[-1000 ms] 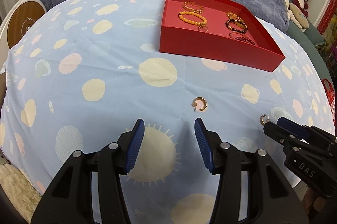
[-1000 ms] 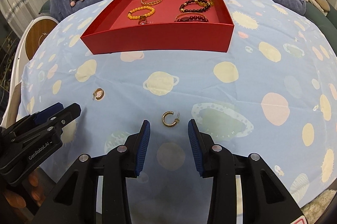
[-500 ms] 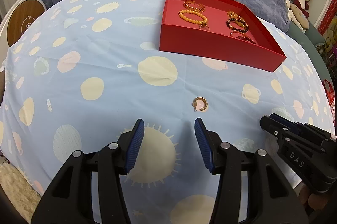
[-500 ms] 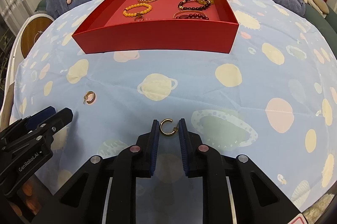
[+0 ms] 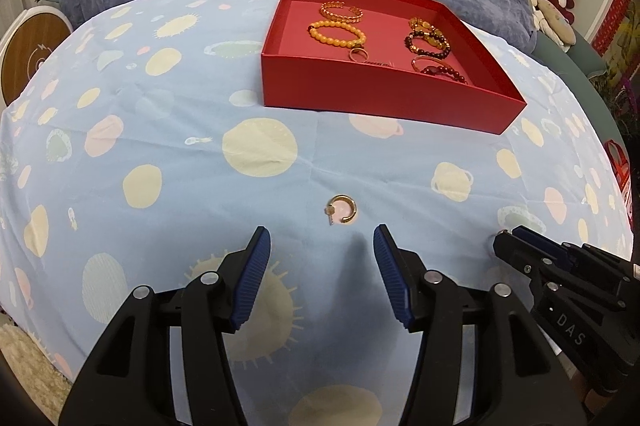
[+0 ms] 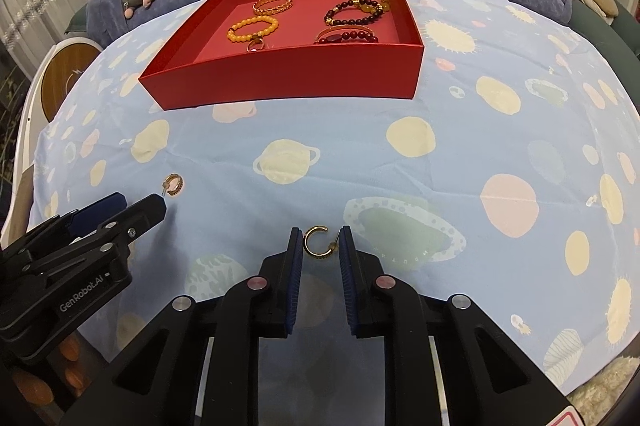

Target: Organize jewelry

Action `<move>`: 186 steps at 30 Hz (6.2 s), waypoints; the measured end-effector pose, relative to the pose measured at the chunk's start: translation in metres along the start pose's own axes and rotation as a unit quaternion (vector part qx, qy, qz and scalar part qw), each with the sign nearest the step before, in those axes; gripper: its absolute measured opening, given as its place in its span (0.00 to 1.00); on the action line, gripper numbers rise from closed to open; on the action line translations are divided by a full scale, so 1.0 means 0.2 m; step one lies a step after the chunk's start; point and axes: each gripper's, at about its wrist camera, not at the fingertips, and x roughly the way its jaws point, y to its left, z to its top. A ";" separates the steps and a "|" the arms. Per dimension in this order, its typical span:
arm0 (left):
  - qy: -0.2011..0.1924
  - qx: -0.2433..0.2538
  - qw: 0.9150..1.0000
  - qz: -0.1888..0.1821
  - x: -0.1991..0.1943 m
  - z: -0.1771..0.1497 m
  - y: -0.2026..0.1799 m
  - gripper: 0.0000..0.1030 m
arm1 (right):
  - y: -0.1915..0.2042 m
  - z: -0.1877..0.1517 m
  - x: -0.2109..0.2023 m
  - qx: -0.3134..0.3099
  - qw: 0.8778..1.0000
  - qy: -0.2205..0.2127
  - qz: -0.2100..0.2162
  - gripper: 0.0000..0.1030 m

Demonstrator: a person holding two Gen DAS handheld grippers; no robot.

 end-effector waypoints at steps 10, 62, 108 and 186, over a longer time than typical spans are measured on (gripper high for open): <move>0.001 0.010 1.000 0.002 0.08 0.07 -0.07 0.45 | -0.02 0.00 -0.02 0.009 1.000 0.000 0.007 0.17; -0.039 -0.004 0.999 -0.006 -0.24 0.16 0.02 0.17 | -0.05 0.11 -0.30 0.017 0.998 -0.054 0.036 0.17; -0.013 0.019 1.000 0.016 0.41 0.97 -0.09 0.18 | 0.07 1.02 0.27 -0.048 0.997 -0.061 0.017 0.17; -0.051 -0.004 0.994 0.101 -0.23 0.38 -0.07 0.88 | -0.01 0.35 -0.33 0.017 0.994 -0.101 -0.044 0.94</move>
